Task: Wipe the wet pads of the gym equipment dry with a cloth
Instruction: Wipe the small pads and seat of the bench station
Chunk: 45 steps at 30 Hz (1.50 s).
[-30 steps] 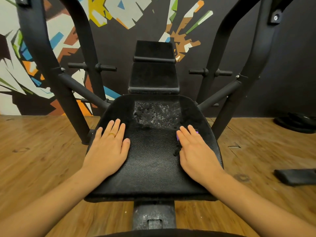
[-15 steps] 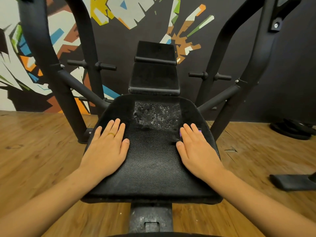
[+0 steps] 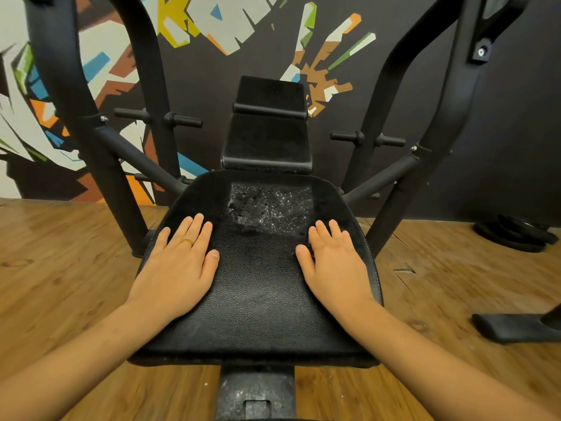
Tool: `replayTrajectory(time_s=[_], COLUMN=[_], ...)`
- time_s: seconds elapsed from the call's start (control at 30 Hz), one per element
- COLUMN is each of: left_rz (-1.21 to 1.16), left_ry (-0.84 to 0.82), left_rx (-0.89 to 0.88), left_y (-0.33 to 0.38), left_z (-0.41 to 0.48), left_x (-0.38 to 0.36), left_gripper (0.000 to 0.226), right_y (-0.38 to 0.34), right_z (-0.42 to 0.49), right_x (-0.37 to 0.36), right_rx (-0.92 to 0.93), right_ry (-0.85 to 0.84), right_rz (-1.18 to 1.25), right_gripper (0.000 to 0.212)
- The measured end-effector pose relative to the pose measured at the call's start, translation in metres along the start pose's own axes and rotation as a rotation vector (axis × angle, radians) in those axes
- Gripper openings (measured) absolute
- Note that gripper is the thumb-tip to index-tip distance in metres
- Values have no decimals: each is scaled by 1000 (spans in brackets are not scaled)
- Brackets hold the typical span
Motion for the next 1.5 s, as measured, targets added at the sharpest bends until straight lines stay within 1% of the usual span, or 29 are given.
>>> replayTrajectory(time_s=[0.1,0.23,0.3,0.37,0.5,0.53,0.63,0.7,0.83,0.97,1.0,1.07,1.17,1.24,1.3,1.4,1.44,1.5], left_rz=[6,16,18,19,16,13,1,0,-1,-4,-8,-11,-22,-18,-15,-4,-1,7], left_ry=[-4,-8,-10,-12,-17,-18,-14,-21,-32,-42,-46,-46,-36,-28,-28,-33,-35,-35], left_rx=[5,11,15,13,10,10,6,10,12,10,10,7,3,0,-4,-1,2,5], left_y=[0,0,0,0,1,1,1,1,0,2,2,2,1,1,2,3,3,4], left_z=[0,0,0,0,0,-1,-2,-1,0,0,1,1,0,0,-1,-1,-1,-1], left_x=[0,0,0,0,1,2,2,1,1,3,3,2,0,0,1,1,1,1], left_gripper=[76,77,76,76,77,78,77,77,79,82,82,81,80,80,79,79,79,79], right_y=[0,-4,-4,-3,-3,-3,-3,-5,-6,2,2,4,4,6,8,7,7,11], right_z=[1,-6,-9,-8,-7,-7,-7,-8,5,36,38,31,0,-14,-11,15,28,59], right_x=[2,6,6,6,1,1,2,2,0,3,2,-1,3,5,4,3,2,-2], right_rx=[-2,6,11,-4,13,14,27,38,86,85,95,110,163,190,199,198,186,151], right_ry=[1,-11,-26,-31,-33,-34,-35,-50,-77,-79,-82,-97,-94,-118,-140,-114,-114,-119], right_rz=[-11,51,71,96,37,33,45,34,-68,0,-1,-24,-43,-35,-25,-21,-17,-21], right_gripper=[62,79,83,80,68,68,80,81,67,44,43,48,66,72,68,65,58,36])
Point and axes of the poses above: each hand's wrist, its own z-axis towards the middle knuckle, its own x-axis out of the back of the hand, y = z × x, the point moved 9 cm from there along z, towards the middle knuckle, and after that the axes turned 6 degrees about -x, right-handed, at the moved point
